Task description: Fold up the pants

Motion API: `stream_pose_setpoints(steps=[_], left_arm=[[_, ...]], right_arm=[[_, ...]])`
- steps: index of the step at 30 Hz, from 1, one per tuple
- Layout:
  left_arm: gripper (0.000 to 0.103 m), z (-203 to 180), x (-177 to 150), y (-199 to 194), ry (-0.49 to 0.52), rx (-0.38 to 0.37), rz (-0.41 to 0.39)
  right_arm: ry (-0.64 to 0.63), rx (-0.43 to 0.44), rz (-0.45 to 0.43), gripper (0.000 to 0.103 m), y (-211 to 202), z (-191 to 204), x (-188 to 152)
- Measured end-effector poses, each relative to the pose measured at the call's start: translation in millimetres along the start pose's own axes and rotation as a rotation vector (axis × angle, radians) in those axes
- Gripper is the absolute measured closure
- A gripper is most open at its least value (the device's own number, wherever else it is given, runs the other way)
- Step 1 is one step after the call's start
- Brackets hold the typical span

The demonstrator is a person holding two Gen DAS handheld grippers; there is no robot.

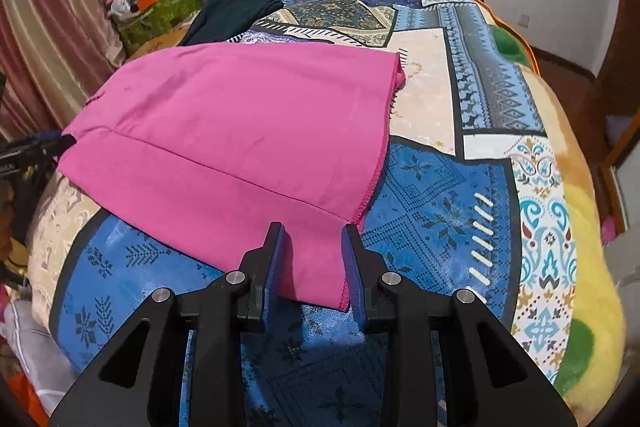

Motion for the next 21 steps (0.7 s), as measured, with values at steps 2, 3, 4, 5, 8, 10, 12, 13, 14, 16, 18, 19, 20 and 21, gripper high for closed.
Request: stream_pose_setpoints(steps=[2,3,4,5,8,10,12,13,14,16,18,19,20,21], left_arm=[[0.03,-2,2,-3,0.005,0.002,0.004],[0.03,-1,4,-5,0.0,0.004,0.004],[0.03,-1,7,-6,-0.006,0.005,0.001],[0.03,0,10,-9,-0.014,0.005,-0.005],[0.03,4,24,-15,-0.042,-0.007,-0.023],[0.03,7,36,-18,-0.058,-0.015,-0.034],[0.03,9,48,-19,-0.058,-0.007,-0.049],[0.03,11,54,-19,-0.054,0.004,-0.058],[0.03,13,61,-19,-0.051,0.014,-0.065],[0.03,17,71,-16,-0.053,0.021,-0.073],[0.03,22,83,-11,-0.058,0.03,-0.08],[0.03,26,87,-8,-0.065,0.046,-0.087],[0.03,33,94,-2,-0.085,0.071,-0.089],[0.03,38,97,3,-0.1,0.078,-0.082]], right_arm=[[0.003,0.005,0.012,0.078,0,-1,1],[0.007,0.008,0.018,0.078,0,-2,2],[0.009,0.009,0.022,0.077,-1,-2,4],[0.007,0.007,0.025,0.075,-1,-2,6],[-0.001,0.001,0.008,0.075,-7,-3,15],[0.004,0.004,-0.014,0.075,-13,-5,23],[0.012,0.008,-0.04,0.075,-19,-8,34],[0.014,0.008,-0.052,0.073,-20,-8,39],[0.017,0.008,-0.068,0.071,-22,-10,45],[0.024,0.006,-0.094,0.068,-24,-13,58],[0.03,0.006,-0.115,0.067,-24,-18,72],[0.031,0.003,-0.123,0.067,-22,-20,80],[0.031,0.0,-0.129,0.066,-20,-23,86],[0.03,-0.002,-0.132,0.066,-17,-24,92]])
Point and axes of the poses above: each gripper's, at about its wrist camera, not at the fingertips, and y roughly the way its jaws point, z to its left, x to its top, the point moved 10 cm from there along y, roughly the way its jaws point
